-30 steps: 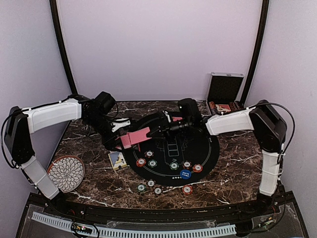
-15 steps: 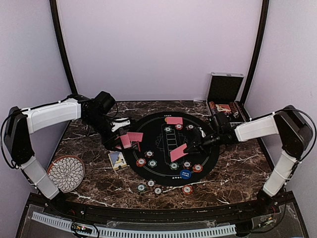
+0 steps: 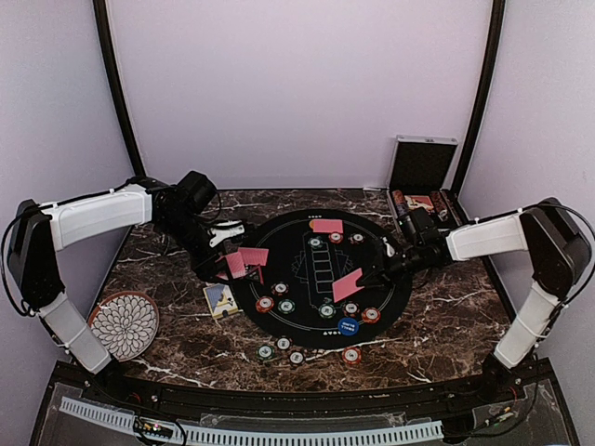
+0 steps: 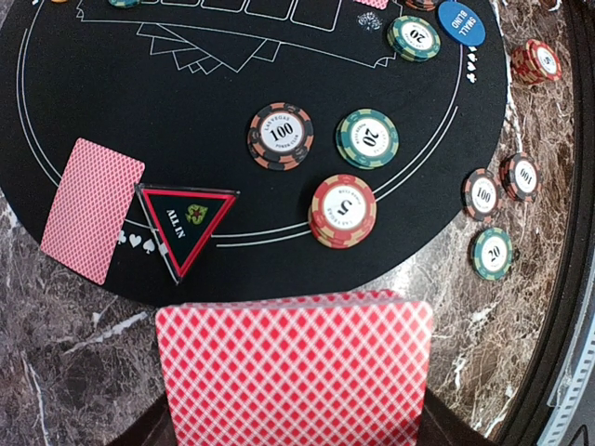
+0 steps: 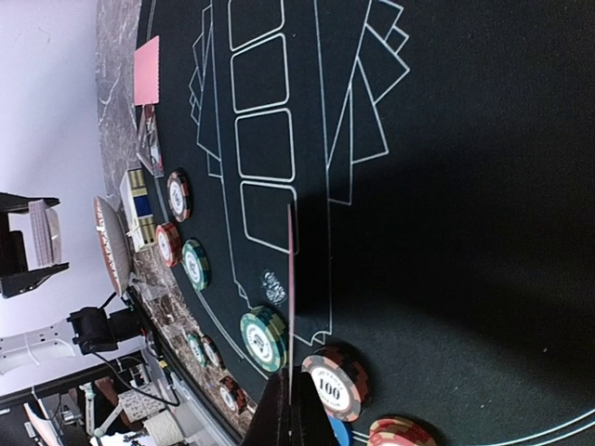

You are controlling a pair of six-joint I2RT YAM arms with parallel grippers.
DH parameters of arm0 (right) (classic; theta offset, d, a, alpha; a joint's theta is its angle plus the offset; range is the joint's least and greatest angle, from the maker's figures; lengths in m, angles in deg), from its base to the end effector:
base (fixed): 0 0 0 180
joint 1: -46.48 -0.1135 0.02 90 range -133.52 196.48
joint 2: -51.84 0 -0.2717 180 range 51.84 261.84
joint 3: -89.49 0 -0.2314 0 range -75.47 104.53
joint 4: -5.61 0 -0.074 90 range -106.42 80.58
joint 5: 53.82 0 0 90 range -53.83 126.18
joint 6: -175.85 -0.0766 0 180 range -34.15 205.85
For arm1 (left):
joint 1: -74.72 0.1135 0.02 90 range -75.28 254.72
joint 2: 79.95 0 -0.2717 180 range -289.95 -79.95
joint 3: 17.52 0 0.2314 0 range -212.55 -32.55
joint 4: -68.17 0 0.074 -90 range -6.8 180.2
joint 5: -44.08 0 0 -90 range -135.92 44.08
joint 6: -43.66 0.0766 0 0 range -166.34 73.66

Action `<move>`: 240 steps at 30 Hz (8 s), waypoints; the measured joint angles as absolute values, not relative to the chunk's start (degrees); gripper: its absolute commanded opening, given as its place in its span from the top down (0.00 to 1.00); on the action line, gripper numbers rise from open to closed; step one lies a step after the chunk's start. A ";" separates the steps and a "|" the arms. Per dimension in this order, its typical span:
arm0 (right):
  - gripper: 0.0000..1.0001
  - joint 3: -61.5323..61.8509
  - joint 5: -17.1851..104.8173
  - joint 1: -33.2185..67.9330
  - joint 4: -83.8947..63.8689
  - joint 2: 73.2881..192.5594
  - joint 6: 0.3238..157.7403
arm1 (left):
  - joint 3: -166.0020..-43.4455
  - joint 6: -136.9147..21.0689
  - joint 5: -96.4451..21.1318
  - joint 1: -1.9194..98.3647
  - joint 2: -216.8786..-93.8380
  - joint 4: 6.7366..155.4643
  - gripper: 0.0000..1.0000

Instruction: Distribute texas hold em gaming equipment

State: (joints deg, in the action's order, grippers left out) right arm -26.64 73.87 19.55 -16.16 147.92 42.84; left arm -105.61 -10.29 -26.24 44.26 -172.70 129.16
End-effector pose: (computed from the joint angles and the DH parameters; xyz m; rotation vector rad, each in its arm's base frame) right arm 0.2674 0.1884 0.1515 0.0815 2.7337 1.2668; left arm 0.2661 -0.1864 0.2330 1.5476 2.1778 -0.4344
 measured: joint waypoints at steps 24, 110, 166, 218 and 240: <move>0.49 -22.13 61.34 19.83 -27.29 149.84 50.51 | -105.61 -10.07 -25.78 44.26 -172.66 129.64 1.00; 0.40 17.06 86.17 -2.92 9.22 184.15 19.30 | -105.76 -11.14 -24.29 44.29 -172.07 129.55 1.00; 1.00 11.22 86.89 9.58 7.73 176.85 19.39 | -104.13 -10.31 -27.04 44.33 -169.42 129.88 1.00; 0.01 27.18 64.47 6.21 -11.90 185.49 35.48 | -103.29 -9.92 -26.52 44.33 -168.66 130.21 1.00; 0.12 8.49 78.79 -2.25 6.88 173.03 26.19 | -103.29 -9.94 -26.48 44.33 -167.94 130.14 1.00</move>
